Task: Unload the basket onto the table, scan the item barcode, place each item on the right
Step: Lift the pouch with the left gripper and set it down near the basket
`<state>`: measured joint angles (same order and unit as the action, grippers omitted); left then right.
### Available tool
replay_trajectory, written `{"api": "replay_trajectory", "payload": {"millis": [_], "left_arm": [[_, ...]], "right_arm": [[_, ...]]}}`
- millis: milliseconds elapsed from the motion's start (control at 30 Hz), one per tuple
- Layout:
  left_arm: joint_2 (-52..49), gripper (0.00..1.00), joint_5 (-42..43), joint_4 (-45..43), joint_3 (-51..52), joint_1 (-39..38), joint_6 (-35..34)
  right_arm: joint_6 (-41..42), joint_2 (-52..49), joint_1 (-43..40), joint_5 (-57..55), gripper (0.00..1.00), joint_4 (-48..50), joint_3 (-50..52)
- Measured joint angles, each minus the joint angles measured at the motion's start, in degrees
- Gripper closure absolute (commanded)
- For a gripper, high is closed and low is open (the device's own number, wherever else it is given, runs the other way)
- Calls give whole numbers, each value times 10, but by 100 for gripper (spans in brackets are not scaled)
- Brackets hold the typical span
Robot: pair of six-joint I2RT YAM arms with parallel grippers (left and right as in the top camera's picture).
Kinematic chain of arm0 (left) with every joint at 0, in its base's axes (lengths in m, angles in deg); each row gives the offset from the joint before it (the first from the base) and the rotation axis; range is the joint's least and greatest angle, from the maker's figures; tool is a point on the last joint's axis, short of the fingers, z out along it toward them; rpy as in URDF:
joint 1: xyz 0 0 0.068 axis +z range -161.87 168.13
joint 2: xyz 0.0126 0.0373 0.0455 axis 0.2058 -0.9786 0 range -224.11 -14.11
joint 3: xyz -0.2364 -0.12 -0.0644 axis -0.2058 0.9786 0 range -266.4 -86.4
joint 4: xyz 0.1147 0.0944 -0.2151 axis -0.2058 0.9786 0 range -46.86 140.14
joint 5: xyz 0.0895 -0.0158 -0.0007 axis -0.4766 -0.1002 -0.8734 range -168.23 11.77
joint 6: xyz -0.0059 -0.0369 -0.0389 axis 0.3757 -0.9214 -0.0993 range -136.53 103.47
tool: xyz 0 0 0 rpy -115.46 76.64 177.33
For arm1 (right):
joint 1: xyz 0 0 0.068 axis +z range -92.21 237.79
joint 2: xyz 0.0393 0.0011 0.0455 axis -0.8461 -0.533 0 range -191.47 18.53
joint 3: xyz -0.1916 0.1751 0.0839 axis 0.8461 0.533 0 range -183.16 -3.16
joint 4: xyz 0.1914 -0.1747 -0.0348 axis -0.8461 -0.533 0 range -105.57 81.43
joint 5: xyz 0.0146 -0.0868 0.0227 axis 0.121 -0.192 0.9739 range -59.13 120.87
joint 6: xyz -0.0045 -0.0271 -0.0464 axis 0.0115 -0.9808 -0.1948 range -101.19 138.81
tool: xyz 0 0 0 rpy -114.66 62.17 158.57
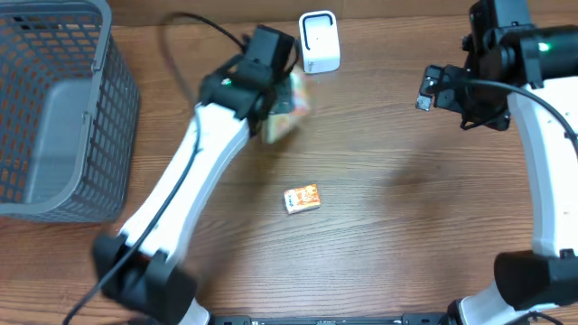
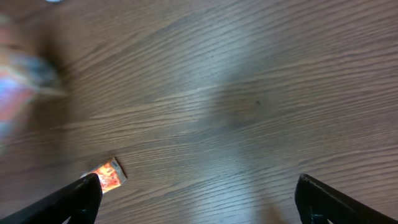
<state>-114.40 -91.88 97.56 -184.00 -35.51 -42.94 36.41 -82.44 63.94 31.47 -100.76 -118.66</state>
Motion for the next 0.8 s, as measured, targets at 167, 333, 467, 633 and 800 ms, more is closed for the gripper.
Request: {"api": "replay_trajectory", "payload": {"millis": [167,333,467,633,800], "left_arm": [[42,96,-243,100,-7,1,2],[28,96,-349,132,-6,7,2],[11,96,-375,154,-6,6,0],[-52,96,-326,178,-6,-2,-7],[-109,96,-216,147,-2,-32,-32]], "right_arm": [[2,-10,0,-15,0,6,1],[2,-11,0,-32,0,7,1],[2,-10,0,-39,0,5,1],[2,-10,0,-40,0,5,1],[2,-10,0,-40,0,5,1]]}}
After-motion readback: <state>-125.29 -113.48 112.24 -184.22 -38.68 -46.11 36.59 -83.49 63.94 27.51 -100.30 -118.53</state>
